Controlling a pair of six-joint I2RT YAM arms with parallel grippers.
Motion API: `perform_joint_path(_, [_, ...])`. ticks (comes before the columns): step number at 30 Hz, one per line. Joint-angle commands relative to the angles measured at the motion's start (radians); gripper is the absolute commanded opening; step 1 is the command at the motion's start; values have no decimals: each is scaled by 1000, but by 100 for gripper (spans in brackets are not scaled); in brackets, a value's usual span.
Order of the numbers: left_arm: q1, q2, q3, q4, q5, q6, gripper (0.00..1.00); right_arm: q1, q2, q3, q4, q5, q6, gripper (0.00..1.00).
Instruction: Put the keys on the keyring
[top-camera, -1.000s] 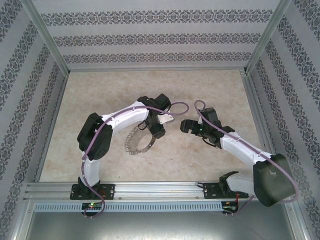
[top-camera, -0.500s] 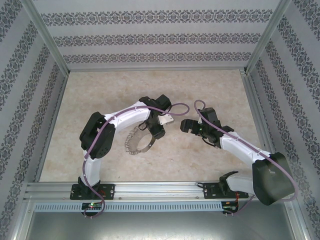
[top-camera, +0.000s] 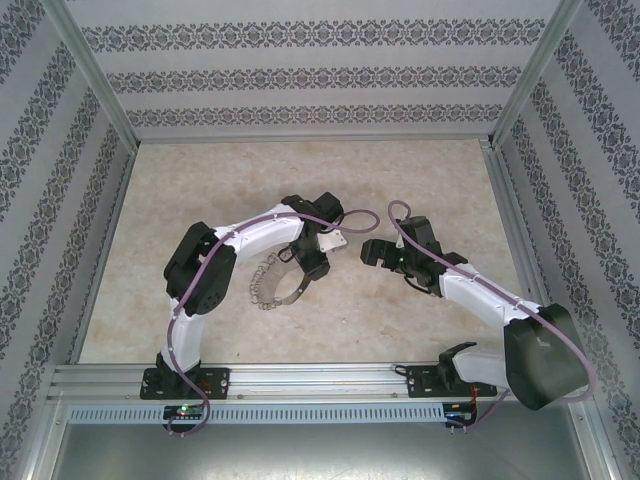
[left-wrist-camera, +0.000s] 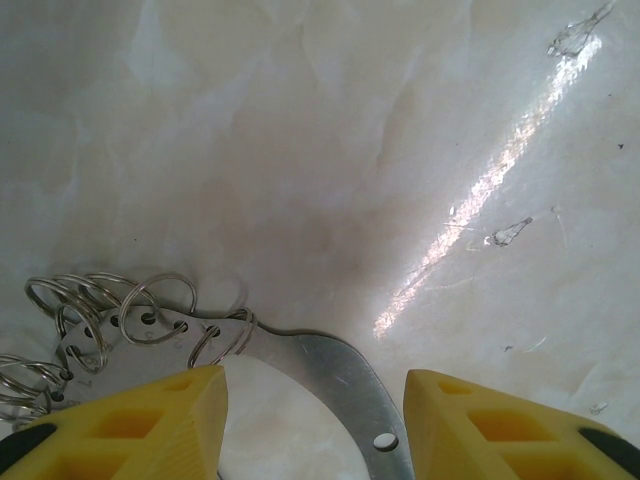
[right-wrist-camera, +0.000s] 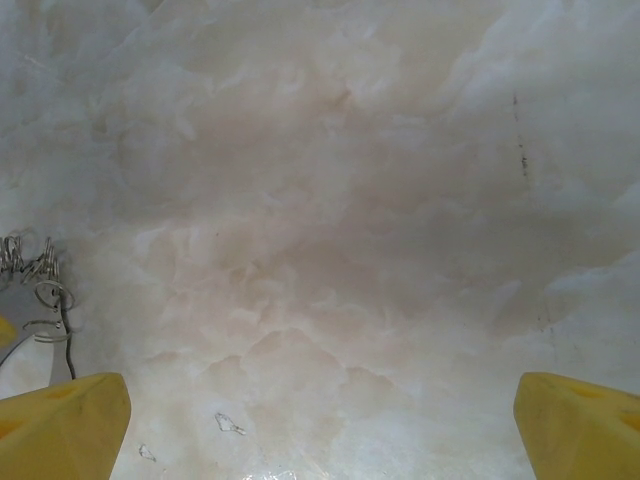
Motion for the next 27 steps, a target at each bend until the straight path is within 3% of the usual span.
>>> perform_joint_path(1, [-8, 18, 14, -18, -22, 27, 50, -14, 3, -14, 14, 20, 6, 98])
perform_joint_path(20, [21, 36, 15, 1, -19, 28, 46, -21, 6, -22, 26, 11, -2, 98])
perform_joint_path(27, [22, -22, 29, -5, -20, 27, 47, -22, 12, -25, 33, 7, -2, 98])
